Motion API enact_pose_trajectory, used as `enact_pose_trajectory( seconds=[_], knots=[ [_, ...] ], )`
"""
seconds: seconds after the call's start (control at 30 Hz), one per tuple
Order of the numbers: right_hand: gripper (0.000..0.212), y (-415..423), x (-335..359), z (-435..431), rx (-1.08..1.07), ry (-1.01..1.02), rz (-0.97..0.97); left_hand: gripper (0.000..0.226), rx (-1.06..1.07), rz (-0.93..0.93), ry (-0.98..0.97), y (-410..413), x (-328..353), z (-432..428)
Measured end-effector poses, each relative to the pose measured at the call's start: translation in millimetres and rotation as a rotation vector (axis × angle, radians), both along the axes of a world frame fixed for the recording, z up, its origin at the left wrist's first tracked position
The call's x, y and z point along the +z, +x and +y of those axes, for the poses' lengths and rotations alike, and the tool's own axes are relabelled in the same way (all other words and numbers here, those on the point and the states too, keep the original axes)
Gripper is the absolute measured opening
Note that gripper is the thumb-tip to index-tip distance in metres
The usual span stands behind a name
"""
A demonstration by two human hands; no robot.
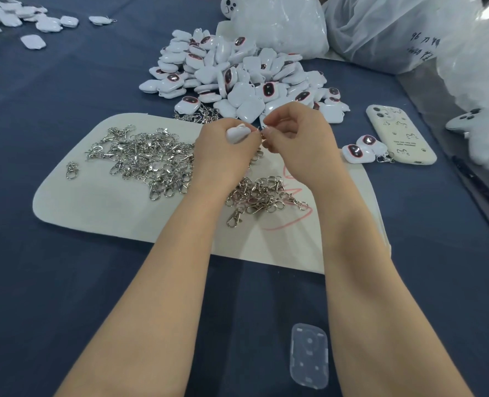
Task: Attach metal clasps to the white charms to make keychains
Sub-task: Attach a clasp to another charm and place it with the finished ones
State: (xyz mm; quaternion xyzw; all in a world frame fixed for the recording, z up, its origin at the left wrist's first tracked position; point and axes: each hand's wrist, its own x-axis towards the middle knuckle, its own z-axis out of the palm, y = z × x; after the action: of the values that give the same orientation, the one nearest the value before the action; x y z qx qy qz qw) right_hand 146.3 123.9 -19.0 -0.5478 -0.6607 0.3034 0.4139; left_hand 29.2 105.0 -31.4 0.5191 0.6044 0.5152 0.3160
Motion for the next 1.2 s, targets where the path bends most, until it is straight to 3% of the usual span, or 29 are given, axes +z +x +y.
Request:
enact_pose_trajectory(
  seconds=[0.1, 0.47, 0.8, 1.07, 1.2],
  knots=[
    [0.014, -0.2, -0.7, 1.2, -0.024, 0.007, -0.038, 0.013, 0.025, -0.012, 0.044, -0.1, 0.1, 1.0],
    [0.010, -1.8, 0.2, -1.3, -0.033, 0.068, -0.002, 0.004, 0.052, 0.214, 0.143, -1.1, -1.7, 1.7],
    [0.023, -6.6, -2.9, -1.4, -0.028, 0.041, 0.077, 0.005, 0.031, 0.098, 0.109, -0.3, -2.4, 1.9],
    [0.006, -5.5, -5.2, 0.8, -0.019, 0.008, 0.086, 0.006, 0.040, 0.075, 0.131, -1.6, -3.8, 2.2],
    [0.008, -6.3, -6.8, 1.4, -0.033, 0.015, 0.070, 0.007, 0.040, 0.093, 0.139, -1.9, -5.1, 2.5]
  ],
)
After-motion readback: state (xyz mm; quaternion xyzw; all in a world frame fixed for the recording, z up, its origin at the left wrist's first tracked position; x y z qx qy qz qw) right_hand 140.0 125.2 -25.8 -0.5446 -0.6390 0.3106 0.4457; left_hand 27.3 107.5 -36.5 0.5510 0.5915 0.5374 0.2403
